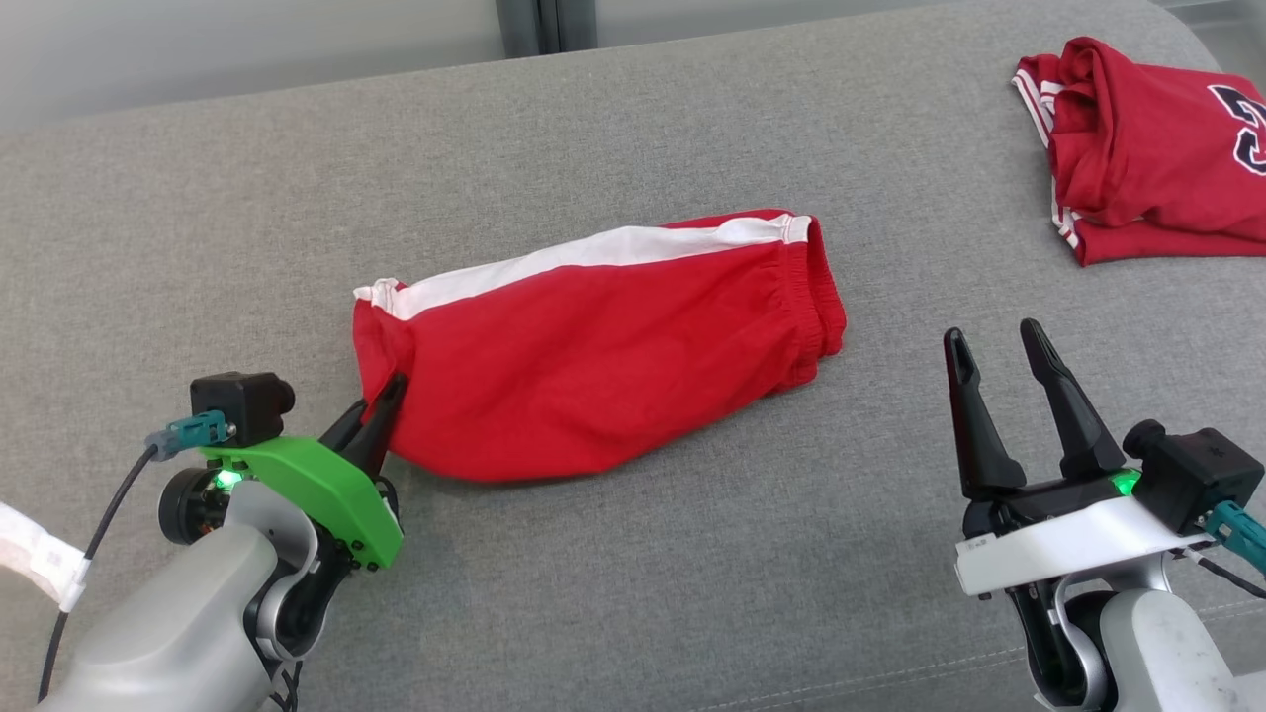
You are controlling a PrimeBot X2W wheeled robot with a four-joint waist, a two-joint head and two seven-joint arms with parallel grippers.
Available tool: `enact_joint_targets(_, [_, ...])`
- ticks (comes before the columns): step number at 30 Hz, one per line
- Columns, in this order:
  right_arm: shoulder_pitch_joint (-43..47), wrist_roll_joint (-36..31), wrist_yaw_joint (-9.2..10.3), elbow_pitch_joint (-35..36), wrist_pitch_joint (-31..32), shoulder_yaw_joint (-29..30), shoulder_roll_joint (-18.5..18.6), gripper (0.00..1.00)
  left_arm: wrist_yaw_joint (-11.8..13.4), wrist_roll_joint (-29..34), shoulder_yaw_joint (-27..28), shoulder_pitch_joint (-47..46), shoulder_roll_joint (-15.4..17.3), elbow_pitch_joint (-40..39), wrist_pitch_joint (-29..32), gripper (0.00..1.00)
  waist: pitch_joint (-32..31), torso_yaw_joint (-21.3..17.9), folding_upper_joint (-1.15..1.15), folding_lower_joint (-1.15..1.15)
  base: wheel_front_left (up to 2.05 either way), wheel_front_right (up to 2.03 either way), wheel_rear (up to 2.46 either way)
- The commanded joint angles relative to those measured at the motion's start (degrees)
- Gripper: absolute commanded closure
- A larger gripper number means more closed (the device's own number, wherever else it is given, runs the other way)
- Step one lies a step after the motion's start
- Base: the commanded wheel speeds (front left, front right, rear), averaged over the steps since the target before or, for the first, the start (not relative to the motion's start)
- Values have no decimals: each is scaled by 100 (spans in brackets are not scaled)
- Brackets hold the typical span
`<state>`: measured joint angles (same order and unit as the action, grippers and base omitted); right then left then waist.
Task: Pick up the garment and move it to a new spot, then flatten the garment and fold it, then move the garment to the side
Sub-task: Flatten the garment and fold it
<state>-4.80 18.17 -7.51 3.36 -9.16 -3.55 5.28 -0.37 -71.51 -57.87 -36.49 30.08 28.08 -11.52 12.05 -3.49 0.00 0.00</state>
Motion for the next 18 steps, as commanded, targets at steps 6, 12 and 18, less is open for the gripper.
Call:
enact_joint_targets(6, [44,24,6,-76,20,55,-15,0,293,472,285,166,-9,-61,-339,0,-152,31,0,0,0,0,0])
enact_joint_targets(12, [68,-11,6,-154,-17,81,10,0,487,1180,1374,530,-194,-392,-367,0,-411,145,0,0,0,0,0])
enact_joint_targets(18, [129,-105,6,-212,-104,85,55,0,525,2103,2666,1265,-524,-920,-364,0,-716,308,0,0,0,0,0])
